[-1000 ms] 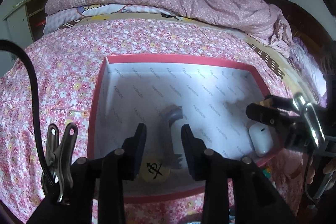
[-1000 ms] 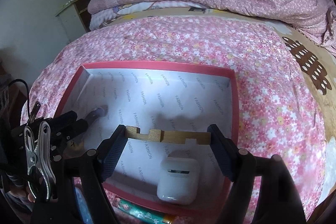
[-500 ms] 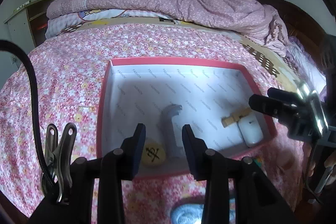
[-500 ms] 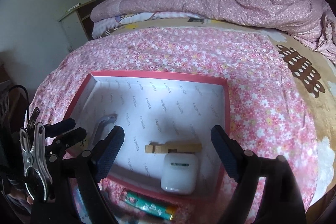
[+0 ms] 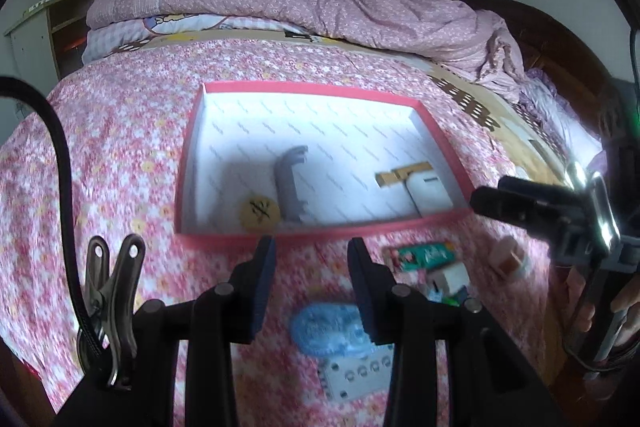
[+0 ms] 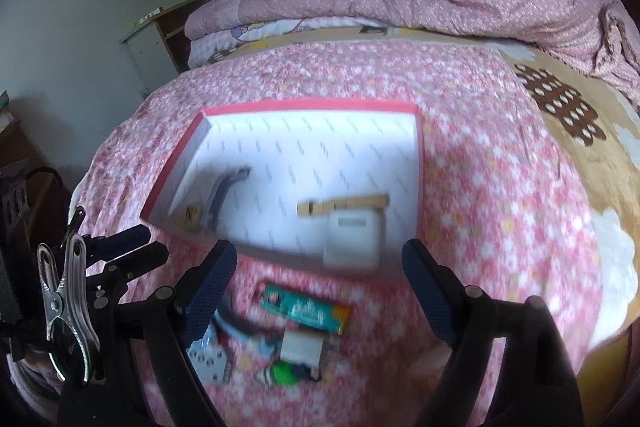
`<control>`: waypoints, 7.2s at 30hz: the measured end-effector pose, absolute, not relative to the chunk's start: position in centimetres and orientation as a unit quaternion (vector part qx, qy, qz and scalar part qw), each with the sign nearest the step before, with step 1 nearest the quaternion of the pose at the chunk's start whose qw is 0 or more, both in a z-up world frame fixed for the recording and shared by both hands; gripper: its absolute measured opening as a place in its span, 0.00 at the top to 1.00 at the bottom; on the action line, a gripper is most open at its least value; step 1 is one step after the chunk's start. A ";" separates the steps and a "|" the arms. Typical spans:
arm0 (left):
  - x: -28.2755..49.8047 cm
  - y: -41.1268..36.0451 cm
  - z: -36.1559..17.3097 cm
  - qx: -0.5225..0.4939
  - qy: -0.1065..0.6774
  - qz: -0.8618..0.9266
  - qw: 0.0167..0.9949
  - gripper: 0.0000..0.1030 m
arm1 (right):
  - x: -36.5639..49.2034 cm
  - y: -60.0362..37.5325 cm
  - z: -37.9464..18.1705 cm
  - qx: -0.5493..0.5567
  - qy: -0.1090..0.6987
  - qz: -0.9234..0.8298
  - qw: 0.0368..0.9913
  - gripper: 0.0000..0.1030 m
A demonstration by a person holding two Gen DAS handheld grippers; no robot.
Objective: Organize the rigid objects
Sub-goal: 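Withdraw both tools from the tray toward the remaining items, then grasp the orange-labelled jar with the right tool while the left tool grasps the grey holed block, then carry the grey block with the left tool while the right tool carries the jar toward the tray, then lower and open the left tool on the block in the tray while the right tool releases the jar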
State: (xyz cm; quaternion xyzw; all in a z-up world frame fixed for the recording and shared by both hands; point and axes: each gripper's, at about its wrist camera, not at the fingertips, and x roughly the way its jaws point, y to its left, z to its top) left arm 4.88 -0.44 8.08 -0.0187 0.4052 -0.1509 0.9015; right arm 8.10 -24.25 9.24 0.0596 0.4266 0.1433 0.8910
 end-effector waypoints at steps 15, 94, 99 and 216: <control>-1.0 -1.8 5.2 -0.002 0.433 -0.185 0.882 0.58 | 0.4 -24.2 5.1 0.054 0.454 0.151 0.876 0.16; -4.3 -5.4 1.9 0.101 0.412 -0.090 0.901 0.30 | -1.8 -26.8 0.7 0.023 0.396 0.117 0.910 0.57; -3.4 -5.4 1.0 0.090 0.435 -0.088 0.892 0.28 | -2.0 -27.2 0.7 0.038 0.390 0.125 0.911 0.56; 18.1 -1.0 6.9 0.028 0.389 -0.039 0.920 0.24 | 18.4 -22.1 6.9 0.025 0.396 0.126 0.909 0.53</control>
